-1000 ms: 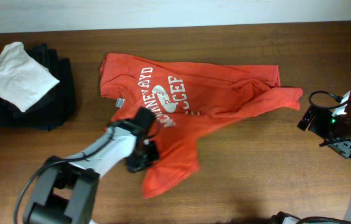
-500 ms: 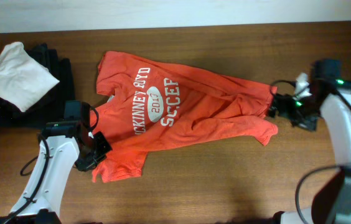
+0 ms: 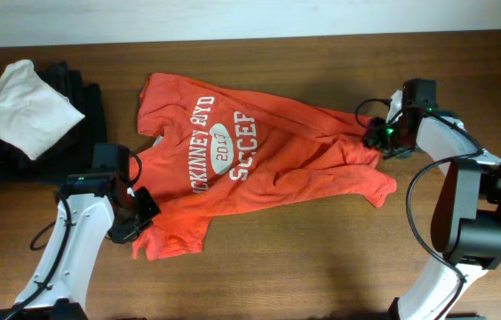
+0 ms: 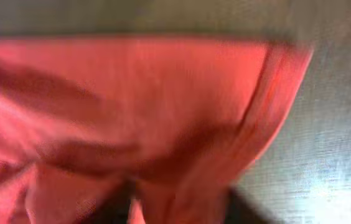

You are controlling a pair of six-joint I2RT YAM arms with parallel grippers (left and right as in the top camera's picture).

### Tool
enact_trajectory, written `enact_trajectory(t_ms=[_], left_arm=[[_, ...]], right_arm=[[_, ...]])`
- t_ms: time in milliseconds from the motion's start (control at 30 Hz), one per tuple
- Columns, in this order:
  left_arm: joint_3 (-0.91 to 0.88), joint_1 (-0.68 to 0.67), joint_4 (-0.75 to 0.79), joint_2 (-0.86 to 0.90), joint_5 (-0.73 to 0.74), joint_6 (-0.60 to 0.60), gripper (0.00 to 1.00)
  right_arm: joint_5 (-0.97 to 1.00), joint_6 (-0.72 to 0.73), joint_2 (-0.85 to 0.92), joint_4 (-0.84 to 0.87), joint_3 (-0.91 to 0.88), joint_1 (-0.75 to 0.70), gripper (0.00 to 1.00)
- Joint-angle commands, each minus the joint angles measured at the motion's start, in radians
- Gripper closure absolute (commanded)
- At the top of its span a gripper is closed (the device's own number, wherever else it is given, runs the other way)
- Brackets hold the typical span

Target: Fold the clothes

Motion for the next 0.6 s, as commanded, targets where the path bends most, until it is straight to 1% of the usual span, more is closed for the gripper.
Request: enact_trajectory(t_ms=[0,100,200,267,300,333,367,400,467,500,567], left_arm=[[0.0,-0.003,0.012,-0.003,0.007,0.02,1.0],[0.0,-0.003,0.024,-0.003,0.008,0.02,1.0],[0.0,-0.003,0.031,-0.003,0.007,0.02,1.0],[0.0,-0.003,0.034,-0.003,0.007,0.02,1.0],[0.0,-0.003,0.034,-0.003,0.007,0.02,1.0],[0.0,-0.003,0.034,-0.003,0.007,0.02,1.0],[0.0,-0.003,0.035,-0.003,0.007,0.02,1.0],[0.0,-0.003,0.042,-0.003,0.008,0.02,1.0],[0.0,-0.003,0.052,-0.003,0.008,0.02,1.0],[0.0,-0.003,0.058,-0.003,0.008,0.02,1.0],[0.0,-0.003,0.066,-0.003,0.008,0.02,1.0]], right_arm=[[-0.006,0.005,0.011,0.06,0.01,0.021,0.96],[-0.006,0.005,0.002,0.084,0.082,0.021,0.96],[-0.004,0.005,-0.011,0.067,0.245,0.021,0.96],[0.04,0.005,-0.011,0.046,0.361,0.021,0.96],[0.071,0.005,-0.011,0.044,0.401,0.021,0.9],[0.095,0.005,-0.011,0.041,0.436,0.021,0.56],[0.117,0.005,-0.011,0.037,0.452,0.021,0.39],[0.127,0.004,-0.011,0.014,0.452,0.02,0.29],[0.128,0.004,-0.007,-0.073,0.452,0.015,0.04],[0.135,0.0,-0.003,-0.158,0.45,0.013,0.01],[0.168,-0.007,0.003,-0.282,0.443,0.013,0.01]])
